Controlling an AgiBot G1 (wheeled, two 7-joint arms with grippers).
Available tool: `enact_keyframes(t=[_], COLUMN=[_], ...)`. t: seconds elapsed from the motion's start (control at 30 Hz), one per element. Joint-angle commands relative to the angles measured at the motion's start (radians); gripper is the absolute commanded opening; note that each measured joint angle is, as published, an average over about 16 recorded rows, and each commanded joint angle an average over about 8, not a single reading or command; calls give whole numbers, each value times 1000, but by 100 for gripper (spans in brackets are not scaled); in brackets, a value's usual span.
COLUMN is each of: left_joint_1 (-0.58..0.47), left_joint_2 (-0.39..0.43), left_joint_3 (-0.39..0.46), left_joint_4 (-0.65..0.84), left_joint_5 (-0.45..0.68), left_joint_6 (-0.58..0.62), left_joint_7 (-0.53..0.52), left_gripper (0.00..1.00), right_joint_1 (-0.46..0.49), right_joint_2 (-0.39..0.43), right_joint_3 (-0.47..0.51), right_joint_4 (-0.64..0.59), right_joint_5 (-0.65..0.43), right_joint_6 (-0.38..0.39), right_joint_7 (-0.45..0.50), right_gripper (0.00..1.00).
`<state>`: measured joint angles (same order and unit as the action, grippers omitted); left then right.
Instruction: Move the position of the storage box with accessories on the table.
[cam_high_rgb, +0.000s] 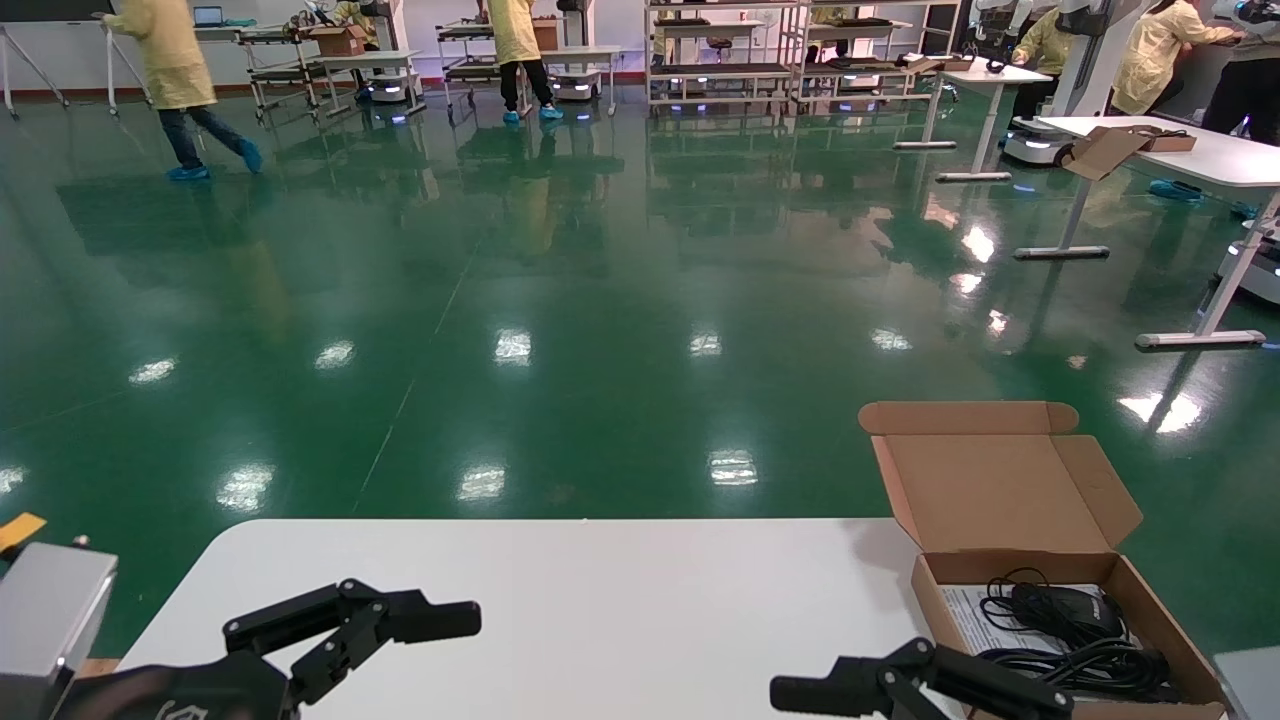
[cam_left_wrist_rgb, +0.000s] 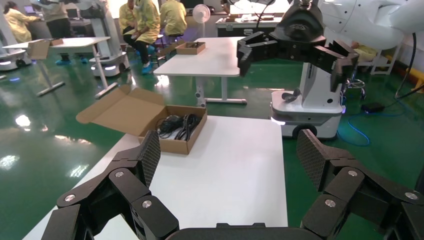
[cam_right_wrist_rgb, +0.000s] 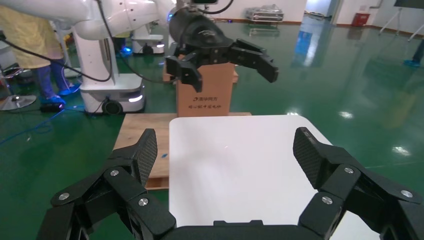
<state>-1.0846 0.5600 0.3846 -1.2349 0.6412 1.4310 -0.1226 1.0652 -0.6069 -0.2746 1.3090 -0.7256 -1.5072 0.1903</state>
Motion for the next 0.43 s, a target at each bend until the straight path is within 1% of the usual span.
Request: enact_keyframes(t=[0.03,0.43], left_joint_1=[0,0], left_joint_2=[0,0], left_joint_3=[0,0], left_joint_4=[0,0], left_joint_5=[0,0], left_joint_6=[0,0], left_joint_7=[0,0], left_gripper=[100,100], right_joint_1=[-2,5], right_joint_2=[1,-2], right_joint_3=[2,-2], right_joint_4=[5,-16], right_joint_5=[1,-2], right_joint_6=[-2,7], right_joint_7=[1,-2], right_gripper=[100,100])
